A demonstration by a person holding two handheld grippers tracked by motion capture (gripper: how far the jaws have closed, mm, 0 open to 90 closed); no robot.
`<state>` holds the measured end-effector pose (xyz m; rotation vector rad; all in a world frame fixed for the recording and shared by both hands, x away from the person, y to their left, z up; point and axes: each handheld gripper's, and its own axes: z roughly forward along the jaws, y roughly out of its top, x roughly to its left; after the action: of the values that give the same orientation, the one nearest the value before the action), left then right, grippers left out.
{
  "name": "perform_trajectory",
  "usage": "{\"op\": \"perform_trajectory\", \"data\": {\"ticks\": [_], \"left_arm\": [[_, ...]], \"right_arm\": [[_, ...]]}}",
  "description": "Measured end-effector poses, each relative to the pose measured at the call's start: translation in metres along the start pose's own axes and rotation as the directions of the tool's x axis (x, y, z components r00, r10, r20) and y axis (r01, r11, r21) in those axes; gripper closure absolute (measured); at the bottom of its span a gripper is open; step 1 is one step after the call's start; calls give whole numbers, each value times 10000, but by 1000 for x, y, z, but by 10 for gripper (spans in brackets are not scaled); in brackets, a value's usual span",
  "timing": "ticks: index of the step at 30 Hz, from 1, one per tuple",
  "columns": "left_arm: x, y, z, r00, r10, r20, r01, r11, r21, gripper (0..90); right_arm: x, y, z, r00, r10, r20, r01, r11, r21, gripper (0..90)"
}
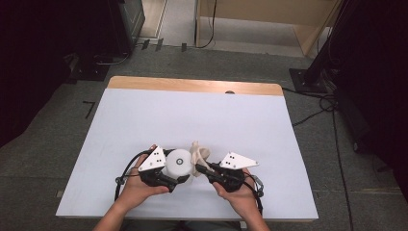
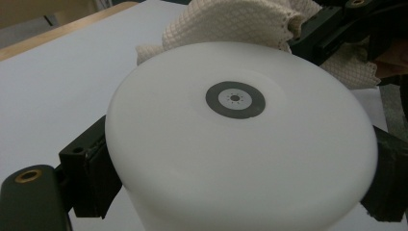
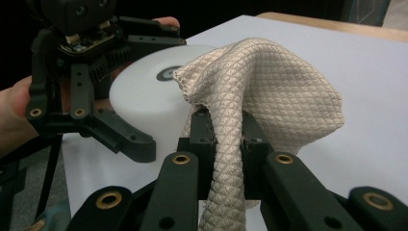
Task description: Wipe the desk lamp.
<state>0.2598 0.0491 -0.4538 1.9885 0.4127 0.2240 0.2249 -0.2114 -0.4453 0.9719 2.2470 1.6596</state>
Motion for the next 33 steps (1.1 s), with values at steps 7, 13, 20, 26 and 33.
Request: {"op": "perform_trajectory", "data": {"ticks": [7,13,20,26,33], "left_arm": [[0,0,0,10000,-45,-9,45,10000,1,85],[0,0,0,10000,-59,-4,59,10000,3,85],[0,0,0,10000,-78,-13,78,10000,-10,85],[0,-1,0,9999,-122,-7,122,9999,-34,85],[0,-1,1,9999,-123,-27,123,9999,-50,84]], "right_arm": [[-11,-18,15,9985,540,5,-538,9938,968,809],[-20,-33,26,9967,809,69,-810,9841,1580,809],[-11,-19,17,9987,465,193,-483,9933,1051,810],[0,-2,3,9996,166,248,-170,9997,155,814],[-1,-1,2,9996,258,152,-259,9996,91,815]]}}
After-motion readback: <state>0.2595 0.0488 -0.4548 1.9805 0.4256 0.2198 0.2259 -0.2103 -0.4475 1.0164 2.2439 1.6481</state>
